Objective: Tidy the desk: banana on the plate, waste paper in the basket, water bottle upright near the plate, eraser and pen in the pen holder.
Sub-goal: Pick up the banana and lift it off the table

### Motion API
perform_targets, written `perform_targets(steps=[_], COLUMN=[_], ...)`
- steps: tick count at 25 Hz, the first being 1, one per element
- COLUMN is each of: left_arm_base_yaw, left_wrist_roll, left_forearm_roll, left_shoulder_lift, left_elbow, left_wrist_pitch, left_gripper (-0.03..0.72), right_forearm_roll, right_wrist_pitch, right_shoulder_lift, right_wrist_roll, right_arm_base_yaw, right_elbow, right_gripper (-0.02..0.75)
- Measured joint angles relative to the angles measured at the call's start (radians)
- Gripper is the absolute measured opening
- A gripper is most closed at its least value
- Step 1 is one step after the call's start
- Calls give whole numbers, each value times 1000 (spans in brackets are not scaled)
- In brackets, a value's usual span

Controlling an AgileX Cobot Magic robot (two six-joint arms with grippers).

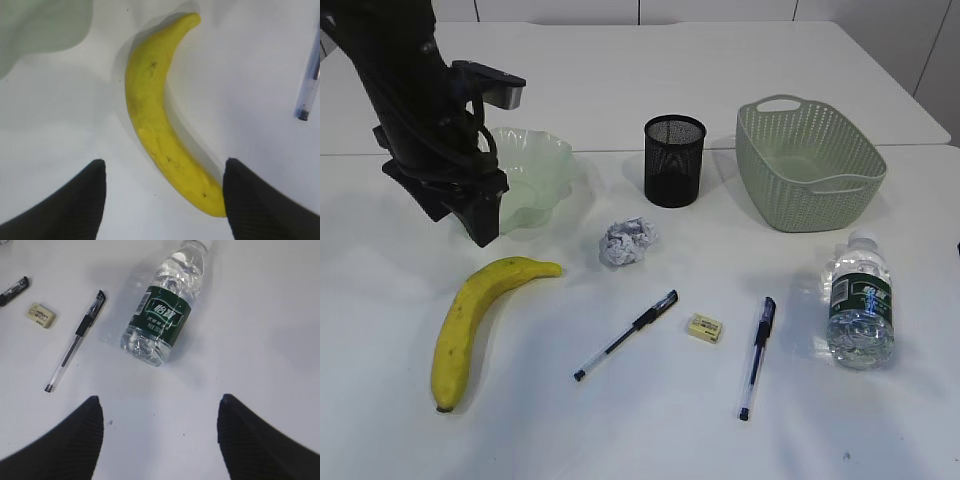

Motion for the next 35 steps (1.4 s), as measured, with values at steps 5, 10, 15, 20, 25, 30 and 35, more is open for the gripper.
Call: perform_targets(steps=[5, 10, 15, 20, 25, 30, 35], left_arm_base_yaw=[0, 0, 0, 0, 0, 0, 0], left_wrist_roll=[-2, -4, -4, -4, -4, -4, -4], left_forearm_roll=[28, 28, 36, 40, 40, 40, 40], left_shoulder_lift=[42, 89, 143, 182, 223, 245, 248], left_elbow=[-7, -7, -7, -13, -13, -13, -13], left_wrist_pitch=[11, 11, 11, 11, 11, 9, 3], left_gripper=[522, 522, 522, 522, 521, 521, 521], right_forearm_roll=[1, 1, 1, 1, 1, 1, 1], right_wrist_pitch=[4, 4, 4, 4, 4, 4, 4], right_shoulder_lift=[0, 0, 0, 0, 0, 0, 0], right_wrist_roll=[0, 0, 0, 0, 0, 0, 0], right_arm_base_yaw=[0, 0, 0, 0, 0, 0, 0], right_elbow=[0, 0, 0, 0, 0, 0, 0], right_gripper=[526, 526, 526, 526, 526, 526, 526])
